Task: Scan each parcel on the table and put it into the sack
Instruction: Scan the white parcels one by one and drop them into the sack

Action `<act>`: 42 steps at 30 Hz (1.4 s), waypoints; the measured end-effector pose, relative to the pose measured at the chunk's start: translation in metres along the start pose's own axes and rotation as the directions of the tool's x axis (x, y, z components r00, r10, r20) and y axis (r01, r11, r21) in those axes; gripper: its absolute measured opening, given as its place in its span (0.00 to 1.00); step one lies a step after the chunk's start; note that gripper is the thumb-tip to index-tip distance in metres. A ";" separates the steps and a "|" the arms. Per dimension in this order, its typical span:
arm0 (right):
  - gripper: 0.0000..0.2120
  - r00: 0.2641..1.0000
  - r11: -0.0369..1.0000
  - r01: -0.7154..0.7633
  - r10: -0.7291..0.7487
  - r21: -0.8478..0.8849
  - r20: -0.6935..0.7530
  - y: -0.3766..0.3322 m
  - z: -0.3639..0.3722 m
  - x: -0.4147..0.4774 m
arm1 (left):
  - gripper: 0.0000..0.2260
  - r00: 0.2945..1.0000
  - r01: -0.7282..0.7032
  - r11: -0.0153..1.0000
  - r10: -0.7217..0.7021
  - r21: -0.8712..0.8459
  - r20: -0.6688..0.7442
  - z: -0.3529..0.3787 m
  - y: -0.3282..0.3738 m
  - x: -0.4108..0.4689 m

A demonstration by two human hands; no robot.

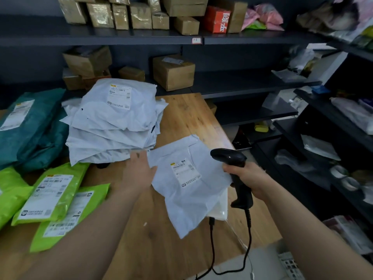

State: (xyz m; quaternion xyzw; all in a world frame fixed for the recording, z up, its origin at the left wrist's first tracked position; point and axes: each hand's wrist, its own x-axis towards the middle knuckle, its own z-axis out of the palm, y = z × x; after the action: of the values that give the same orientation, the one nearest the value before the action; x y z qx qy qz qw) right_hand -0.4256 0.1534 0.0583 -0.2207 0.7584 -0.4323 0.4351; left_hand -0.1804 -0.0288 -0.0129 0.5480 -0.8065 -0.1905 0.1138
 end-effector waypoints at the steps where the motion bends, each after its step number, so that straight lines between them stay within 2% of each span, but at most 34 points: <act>1: 0.10 1.000 0.999 -0.027 0.027 -0.018 0.001 0.007 -0.003 -0.002 | 0.31 0.997 0.054 0.992 -0.047 -0.117 0.066 0.010 0.005 -0.009; 3: 0.12 0.997 0.997 -0.077 0.077 -0.031 0.000 0.021 -0.009 -0.005 | 0.32 0.968 0.205 0.931 -0.148 -0.301 0.200 0.029 0.012 -0.022; 6: 0.12 0.995 0.994 -0.100 0.099 -0.031 -0.021 0.034 -0.011 -0.006 | 0.27 0.907 0.401 0.814 -0.287 -0.420 0.310 0.047 0.020 -0.030; 10: 0.12 0.992 0.992 -0.094 0.086 -0.084 -0.094 0.045 -0.007 0.000 | 0.09 0.895 0.445 0.731 -0.352 -0.517 0.274 0.058 0.026 -0.030; 13: 0.18 0.980 0.946 -0.109 0.051 -0.305 -0.192 0.043 -0.005 0.006 | 0.01 0.878 0.478 0.648 -0.348 -0.592 0.329 0.054 0.026 -0.033; 15: 0.16 0.972 0.915 -0.084 -0.012 -0.394 -0.236 0.033 -0.002 -0.001 | 0.07 0.857 0.508 0.624 -0.297 -0.594 0.420 0.048 0.020 -0.037; 17: 0.09 0.978 0.933 -0.021 -0.056 -0.360 -0.202 0.023 0.000 -0.005 | 0.10 0.810 0.556 0.612 -0.248 -0.562 0.531 0.042 0.009 -0.043; 18: 0.08 0.987 0.948 0.017 -0.067 -0.316 -0.147 0.020 0.001 -0.007 | 0.08 0.781 0.596 0.556 -0.234 -0.579 0.579 0.040 0.003 -0.045; 20: 0.07 0.998 0.968 0.067 -0.066 -0.243 0.012 0.014 0.006 -0.010 | 0.12 0.758 0.647 0.350 -0.203 -0.677 0.620 0.042 -0.005 -0.044; 21: 0.07 0.995 0.973 0.072 -0.056 -0.218 0.081 0.011 0.010 -0.012 | 0.16 0.757 0.654 0.238 -0.220 -0.719 0.616 0.044 -0.006 -0.042; 23: 0.04 0.984 0.970 0.093 -0.056 -0.224 0.167 0.006 0.020 -0.012 | 0.20 0.781 0.603 0.133 -0.301 -0.787 0.548 0.048 -0.005 -0.038; 25: 0.01 0.978 0.958 0.108 -0.054 -0.267 0.203 0.000 0.030 -0.012 | 0.19 0.797 0.566 0.120 -0.334 -0.816 0.503 0.050 -0.001 -0.037; 31: 0.07 0.968 0.952 0.113 -0.040 -0.285 0.248 -0.013 0.044 -0.012 | 0.15 0.807 0.525 0.176 -0.414 -0.833 0.421 0.050 -0.009 -0.053; 36: 0.09 0.962 0.952 0.068 0.017 -0.298 0.274 -0.018 0.056 -0.013 | 0.18 0.799 0.559 0.289 -0.437 -0.777 0.412 0.049 -0.023 -0.069; 42: 0.08 0.957 0.943 0.055 0.044 -0.330 0.286 -0.020 0.067 -0.009 | 0.21 0.817 0.513 0.237 -0.429 -0.825 0.385 0.048 -0.025 -0.077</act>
State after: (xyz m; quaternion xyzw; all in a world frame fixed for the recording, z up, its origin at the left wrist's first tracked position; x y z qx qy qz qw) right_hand -0.3644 0.1184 0.0626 -0.3541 0.7482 -0.2616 0.4964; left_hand -0.1494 0.0430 -0.0652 0.6036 -0.3708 -0.6404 0.2968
